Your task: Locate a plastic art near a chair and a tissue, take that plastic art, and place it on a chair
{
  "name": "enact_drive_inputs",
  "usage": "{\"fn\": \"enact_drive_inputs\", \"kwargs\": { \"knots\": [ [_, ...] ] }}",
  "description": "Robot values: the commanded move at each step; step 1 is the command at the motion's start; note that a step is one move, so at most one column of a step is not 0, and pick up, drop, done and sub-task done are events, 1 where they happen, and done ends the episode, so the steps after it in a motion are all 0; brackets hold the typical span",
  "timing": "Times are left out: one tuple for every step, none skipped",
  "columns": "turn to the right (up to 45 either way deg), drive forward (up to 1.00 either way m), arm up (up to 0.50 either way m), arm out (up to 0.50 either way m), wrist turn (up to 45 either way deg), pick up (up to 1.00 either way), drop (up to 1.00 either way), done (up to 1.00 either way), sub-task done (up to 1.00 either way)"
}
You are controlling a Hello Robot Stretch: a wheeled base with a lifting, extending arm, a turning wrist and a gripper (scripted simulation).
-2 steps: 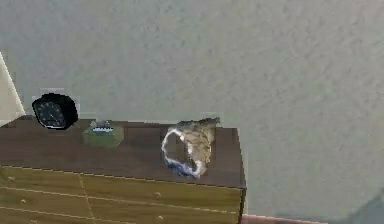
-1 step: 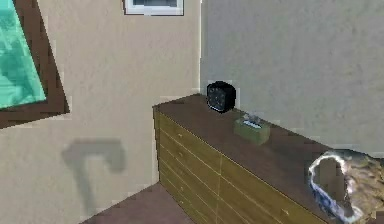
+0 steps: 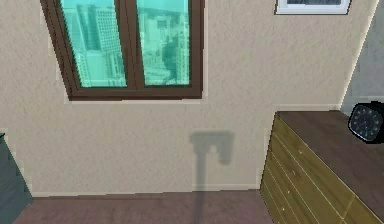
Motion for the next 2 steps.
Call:
{"fn": "enact_drive_inputs", "kwargs": {
  "knots": [
    [0.0, 0.00, 0.50, 0.00, 0.0, 0.00, 0.00, 0.00, 0.00],
    [0.0, 0.00, 0.38, 0.00, 0.0, 0.00, 0.00, 0.00, 0.00]
  ]
}}
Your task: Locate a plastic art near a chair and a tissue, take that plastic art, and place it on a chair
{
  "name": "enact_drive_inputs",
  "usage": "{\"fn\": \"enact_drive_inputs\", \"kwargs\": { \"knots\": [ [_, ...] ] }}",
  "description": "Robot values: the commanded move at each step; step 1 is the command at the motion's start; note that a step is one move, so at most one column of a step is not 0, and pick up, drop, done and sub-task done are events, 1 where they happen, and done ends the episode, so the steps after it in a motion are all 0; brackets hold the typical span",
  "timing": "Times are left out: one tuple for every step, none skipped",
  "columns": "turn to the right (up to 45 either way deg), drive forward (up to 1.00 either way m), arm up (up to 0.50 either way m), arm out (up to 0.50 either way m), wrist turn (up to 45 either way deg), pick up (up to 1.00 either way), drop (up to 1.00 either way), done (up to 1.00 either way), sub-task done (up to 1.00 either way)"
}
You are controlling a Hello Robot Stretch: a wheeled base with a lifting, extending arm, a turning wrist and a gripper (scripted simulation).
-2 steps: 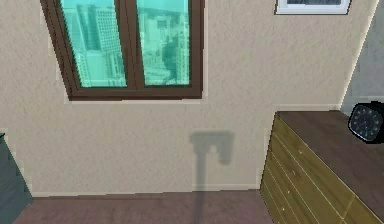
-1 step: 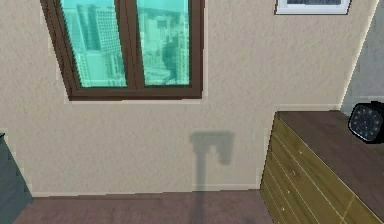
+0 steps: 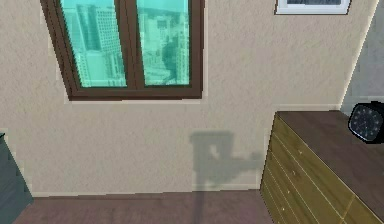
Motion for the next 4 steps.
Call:
{"fn": "enact_drive_inputs", "kwargs": {
  "knots": [
    [0.0, 0.00, 0.00, 0.36, 0.0, 0.00, 0.00, 0.00, 0.00],
    [0.0, 0.00, 0.00, 0.00, 45.0, 0.00, 0.00, 0.00, 0.00],
    [0.0, 0.00, 0.00, 0.00, 45.0, 0.00, 0.00, 0.00, 0.00],
    [0.0, 0.00, 0.00, 0.00, 45.0, 0.00, 0.00, 0.00, 0.00]
  ]
}}
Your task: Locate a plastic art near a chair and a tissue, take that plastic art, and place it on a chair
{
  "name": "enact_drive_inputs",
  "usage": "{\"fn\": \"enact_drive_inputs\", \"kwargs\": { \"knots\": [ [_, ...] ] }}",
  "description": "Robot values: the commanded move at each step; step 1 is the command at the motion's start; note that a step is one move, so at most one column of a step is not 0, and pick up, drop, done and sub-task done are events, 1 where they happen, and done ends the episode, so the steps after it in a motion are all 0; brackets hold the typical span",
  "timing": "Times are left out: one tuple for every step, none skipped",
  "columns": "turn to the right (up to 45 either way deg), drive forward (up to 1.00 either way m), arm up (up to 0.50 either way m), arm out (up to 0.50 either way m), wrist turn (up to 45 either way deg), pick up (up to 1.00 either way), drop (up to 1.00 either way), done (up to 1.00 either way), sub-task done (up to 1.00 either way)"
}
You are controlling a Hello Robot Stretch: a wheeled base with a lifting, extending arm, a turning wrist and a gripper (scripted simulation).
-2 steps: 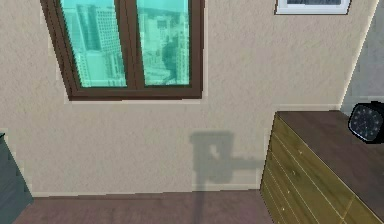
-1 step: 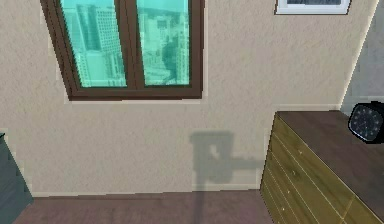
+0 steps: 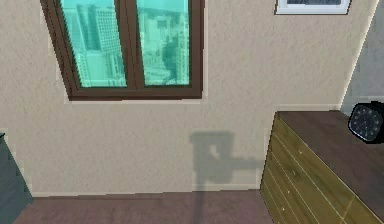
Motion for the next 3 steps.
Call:
{"fn": "enact_drive_inputs", "kwargs": {
  "knots": [
    [0.0, 0.00, 0.00, 0.00, 12.0, 0.00, 0.00, 0.00, 0.00],
    [0.0, 0.00, -0.22, 0.00, 0.0, 0.00, 0.00, 0.00, 0.00],
    [0.0, 0.00, 0.00, 0.00, 0.0, 1.00, 0.00, 0.00, 0.00]
  ]
}}
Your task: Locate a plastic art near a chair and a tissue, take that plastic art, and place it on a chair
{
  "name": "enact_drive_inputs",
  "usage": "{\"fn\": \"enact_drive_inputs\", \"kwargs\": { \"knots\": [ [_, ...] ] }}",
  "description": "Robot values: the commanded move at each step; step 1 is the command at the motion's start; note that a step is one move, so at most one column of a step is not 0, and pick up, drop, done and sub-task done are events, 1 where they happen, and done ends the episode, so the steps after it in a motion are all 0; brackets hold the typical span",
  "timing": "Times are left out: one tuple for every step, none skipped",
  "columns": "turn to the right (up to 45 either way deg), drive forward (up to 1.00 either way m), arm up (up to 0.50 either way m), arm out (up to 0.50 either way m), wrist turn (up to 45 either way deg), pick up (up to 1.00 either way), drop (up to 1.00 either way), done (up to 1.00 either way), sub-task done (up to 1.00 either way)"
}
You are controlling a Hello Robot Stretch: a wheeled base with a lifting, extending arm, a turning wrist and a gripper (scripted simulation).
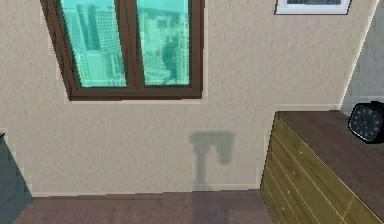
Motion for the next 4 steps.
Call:
{"fn": "enact_drive_inputs", "kwargs": {
  "knots": [
    [0.0, 0.00, 0.10, 0.00, 0.0, 0.00, 0.00, 0.00, 0.00],
    [0.0, 0.00, 0.12, 0.00, 0.0, 0.00, 0.00, 0.00, 0.00],
    [0.0, 0.00, 0.00, 0.00, -45.0, 0.00, 0.00, 0.00, 0.00],
    [0.0, 0.00, 0.00, 0.00, -45.0, 0.00, 0.00, 0.00, 0.00]
  ]
}}
